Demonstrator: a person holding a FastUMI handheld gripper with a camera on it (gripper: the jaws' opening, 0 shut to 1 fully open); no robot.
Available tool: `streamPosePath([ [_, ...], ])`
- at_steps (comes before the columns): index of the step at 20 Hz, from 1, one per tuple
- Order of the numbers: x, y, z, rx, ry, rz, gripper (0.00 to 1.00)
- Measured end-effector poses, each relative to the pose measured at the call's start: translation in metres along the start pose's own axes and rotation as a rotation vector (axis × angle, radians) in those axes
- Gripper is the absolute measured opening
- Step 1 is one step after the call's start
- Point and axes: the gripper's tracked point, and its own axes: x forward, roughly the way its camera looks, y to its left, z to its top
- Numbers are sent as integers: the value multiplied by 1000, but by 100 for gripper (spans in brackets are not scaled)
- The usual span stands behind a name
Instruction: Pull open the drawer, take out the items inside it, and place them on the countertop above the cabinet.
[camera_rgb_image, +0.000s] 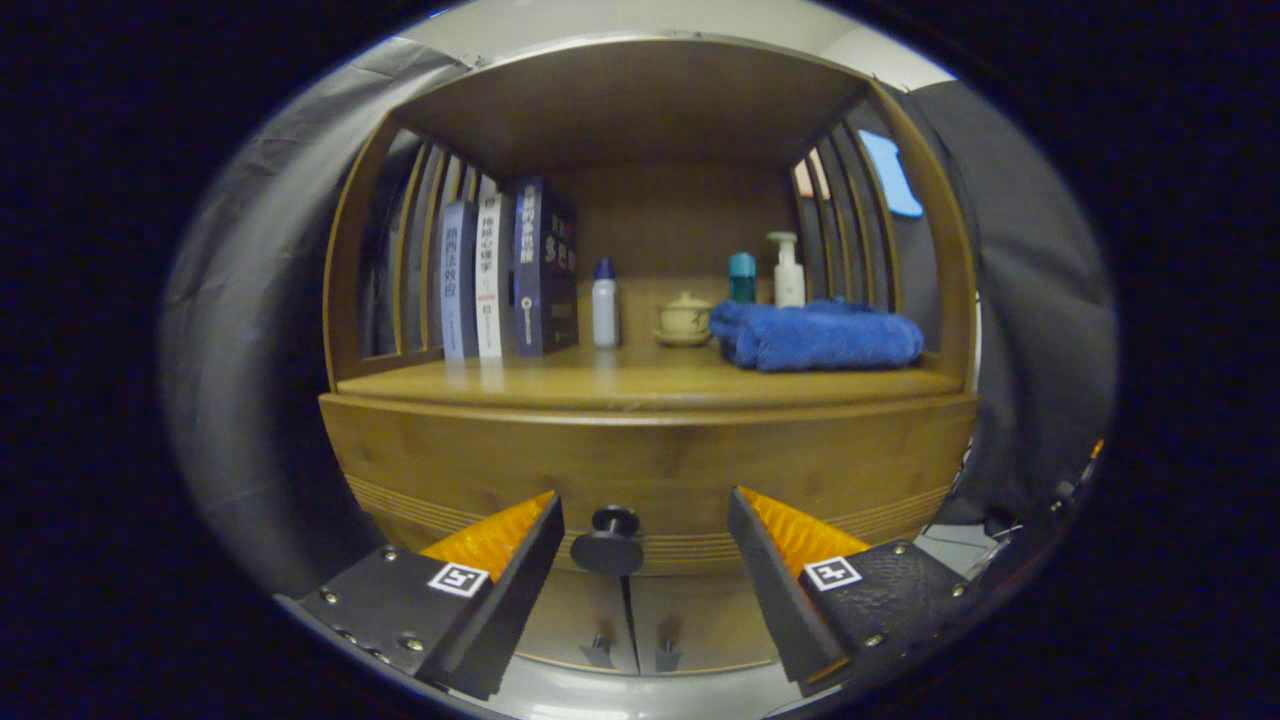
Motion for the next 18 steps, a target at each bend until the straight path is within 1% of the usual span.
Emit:
streamPosePath([
  [2,14,8,-20,-1,49,11,70],
  [4,21,17,-18,-14,42,30,56],
  [6,16,13,-18,-31,44,8,41],
  [7,16,14,-18,-32,38,5,42],
  [9,13,14,-20,-5,40,6,34],
  [10,3,15,-20,23,36,-2,30],
  [11,8,14,-18,26,22,-13,26],
  [13,-9,13,-21,2,7,-29,26],
  [14,-20,15,-23,11,5,-39,26],
  [18,-60,19,-31,-7,-2,-43,26],
])
